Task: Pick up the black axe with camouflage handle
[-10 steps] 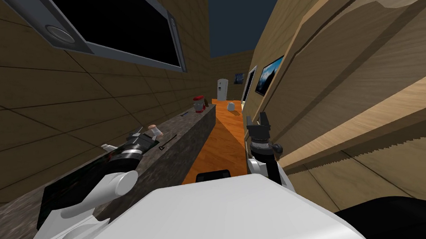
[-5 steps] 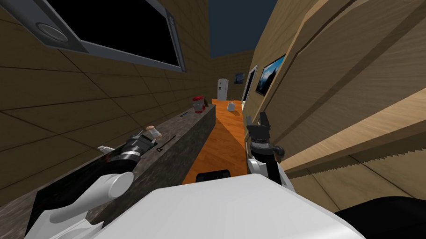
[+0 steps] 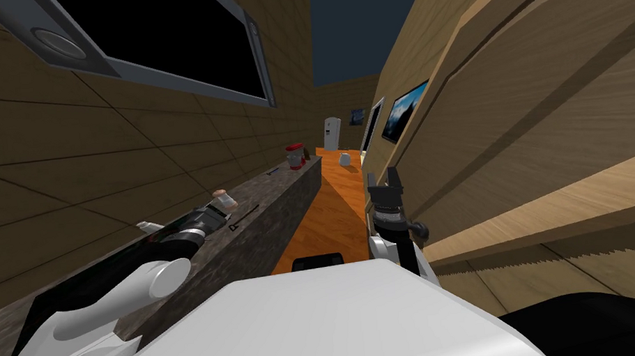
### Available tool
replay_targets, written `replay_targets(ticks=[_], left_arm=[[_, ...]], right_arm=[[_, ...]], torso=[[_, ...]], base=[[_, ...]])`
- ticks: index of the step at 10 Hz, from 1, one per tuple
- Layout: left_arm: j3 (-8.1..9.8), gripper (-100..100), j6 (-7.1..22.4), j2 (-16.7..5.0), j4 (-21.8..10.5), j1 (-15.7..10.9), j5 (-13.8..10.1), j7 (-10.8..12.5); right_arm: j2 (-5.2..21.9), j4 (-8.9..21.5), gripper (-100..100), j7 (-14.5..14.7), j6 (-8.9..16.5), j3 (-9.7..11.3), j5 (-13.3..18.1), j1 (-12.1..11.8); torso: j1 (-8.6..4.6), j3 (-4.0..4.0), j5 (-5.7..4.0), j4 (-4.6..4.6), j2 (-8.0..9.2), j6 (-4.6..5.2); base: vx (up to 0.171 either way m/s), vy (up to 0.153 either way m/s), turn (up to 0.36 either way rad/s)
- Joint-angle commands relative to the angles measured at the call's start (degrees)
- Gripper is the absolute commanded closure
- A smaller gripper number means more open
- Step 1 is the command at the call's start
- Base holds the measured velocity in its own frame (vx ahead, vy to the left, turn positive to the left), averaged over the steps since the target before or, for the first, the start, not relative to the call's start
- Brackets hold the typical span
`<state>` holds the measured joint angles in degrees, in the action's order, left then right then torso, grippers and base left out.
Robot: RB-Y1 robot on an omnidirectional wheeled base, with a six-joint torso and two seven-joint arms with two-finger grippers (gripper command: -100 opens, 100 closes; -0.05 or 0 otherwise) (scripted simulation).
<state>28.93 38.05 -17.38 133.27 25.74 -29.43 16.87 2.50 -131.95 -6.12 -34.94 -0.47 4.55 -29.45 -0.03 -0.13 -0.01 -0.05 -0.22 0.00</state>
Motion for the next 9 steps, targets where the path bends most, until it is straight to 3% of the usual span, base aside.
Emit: replay_targets(ticks=[1, 2, 5, 9], left_arm=[[0.64, -100, 2.86, -0.32, -0.01, 0.1, -0.54, 0.66], [0.64, -100, 3.72, -0.32, -0.01, 0.1, -0.54, 0.66], [2.9, -100, 9.23, -2.12, -1.46, 0.92, -3.02, 2.71], [3.9, -100, 15.73, -3.07, -2.31, 1.45, -4.17, 3.74]], right_arm=[[0.0, 0.0, 0, 0.0, 0.0, 0.0, 0.0, 0.0], [0.0, 0.0, 0, 0.0, 0.0, 0.0, 0.0, 0.0], [0.0, 0.0, 0, 0.0, 0.0, 0.0, 0.0, 0.0], [0.0, 0.0, 0, 0.0, 0.0, 0.0, 0.0, 0.0]], torso=[[0.0, 0.0, 0.0, 0.0, 0.0, 0.0], [0.0, -0.02, 0.0, -0.01, -0.02, 0.01], [-0.01, -0.03, 0.0, -0.01, -0.03, 0.01], [-0.03, -0.04, -0.01, -0.02, -0.07, 0.01]], base=[[0.067, -0.013, 0.009], [0.033, -0.007, -0.001], [0.083, -0.017, 0.004], [0.075, -0.022, 0.001]])
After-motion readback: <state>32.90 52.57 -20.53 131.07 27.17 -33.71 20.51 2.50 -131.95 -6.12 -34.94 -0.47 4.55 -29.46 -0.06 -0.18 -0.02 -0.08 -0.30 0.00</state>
